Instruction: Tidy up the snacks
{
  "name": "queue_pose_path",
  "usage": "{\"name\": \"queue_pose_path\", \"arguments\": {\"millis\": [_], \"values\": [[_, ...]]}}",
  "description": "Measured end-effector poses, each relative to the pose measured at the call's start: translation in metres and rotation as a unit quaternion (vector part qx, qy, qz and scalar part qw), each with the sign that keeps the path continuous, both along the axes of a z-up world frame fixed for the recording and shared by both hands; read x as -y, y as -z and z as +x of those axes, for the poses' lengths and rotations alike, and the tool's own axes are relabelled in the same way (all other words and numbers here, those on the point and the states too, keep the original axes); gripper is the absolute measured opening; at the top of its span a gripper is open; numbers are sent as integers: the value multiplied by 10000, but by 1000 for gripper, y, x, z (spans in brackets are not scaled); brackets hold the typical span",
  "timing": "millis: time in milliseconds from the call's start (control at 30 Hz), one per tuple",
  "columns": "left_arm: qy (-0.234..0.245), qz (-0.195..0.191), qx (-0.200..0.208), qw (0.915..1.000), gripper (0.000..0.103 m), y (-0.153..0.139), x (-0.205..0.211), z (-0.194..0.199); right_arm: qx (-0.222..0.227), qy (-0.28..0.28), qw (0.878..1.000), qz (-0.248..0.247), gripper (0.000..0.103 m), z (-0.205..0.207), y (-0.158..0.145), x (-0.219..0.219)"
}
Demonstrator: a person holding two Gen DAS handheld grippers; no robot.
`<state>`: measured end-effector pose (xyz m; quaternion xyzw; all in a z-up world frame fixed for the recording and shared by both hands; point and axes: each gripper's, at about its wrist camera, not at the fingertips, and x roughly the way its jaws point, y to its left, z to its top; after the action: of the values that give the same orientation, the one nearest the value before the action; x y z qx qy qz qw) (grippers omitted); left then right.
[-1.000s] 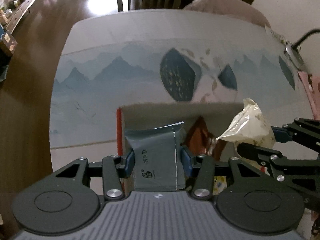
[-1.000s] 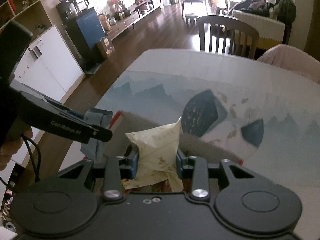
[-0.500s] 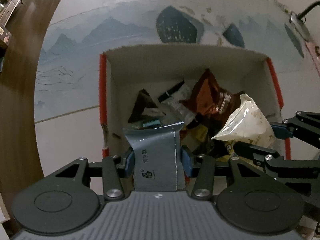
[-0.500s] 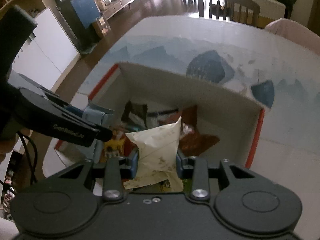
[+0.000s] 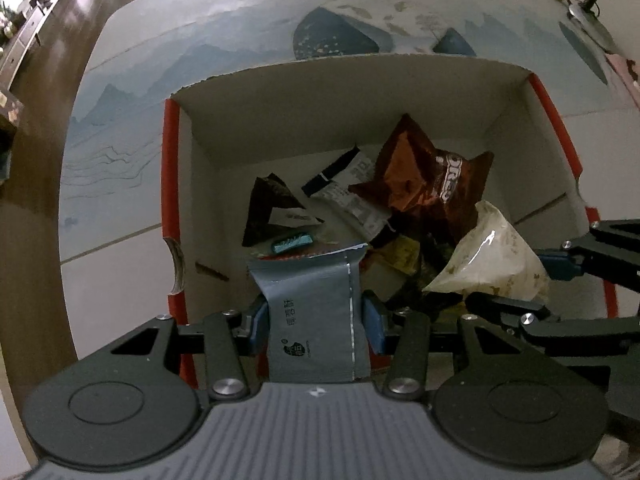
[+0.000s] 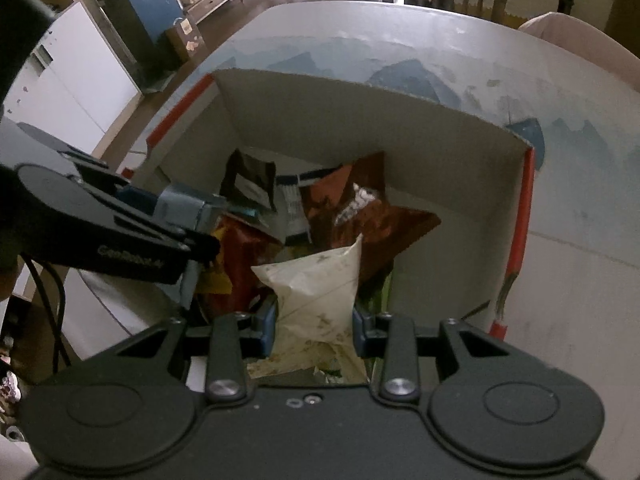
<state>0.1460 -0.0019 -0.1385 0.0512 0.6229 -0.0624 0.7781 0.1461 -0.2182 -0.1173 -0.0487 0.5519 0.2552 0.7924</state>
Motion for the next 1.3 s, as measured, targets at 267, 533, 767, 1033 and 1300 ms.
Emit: {"name": "queue_pose_path", "arguments": {"millis": [267, 533, 767, 1033, 1300], "values": [[22, 4, 77, 10000, 47, 10, 1, -8, 29, 62, 9999, -82, 35, -2, 8, -1], [10, -28, 230, 9997, 47, 10, 3, -16, 59, 151, 9998, -105, 37, -4, 7, 1], [-121, -172, 398, 9990, 49, 0, -3, -23, 115, 329, 9994, -89, 40, -8, 2, 8], [-177, -281, 757, 9966, 59, -22, -11, -40, 294, 540, 9981, 39, 57, -20, -13, 18], [-217, -326, 1226, 9917, 68, -50, -15, -61, 649, 766, 9945, 307, 84, -37, -31, 29]]}}
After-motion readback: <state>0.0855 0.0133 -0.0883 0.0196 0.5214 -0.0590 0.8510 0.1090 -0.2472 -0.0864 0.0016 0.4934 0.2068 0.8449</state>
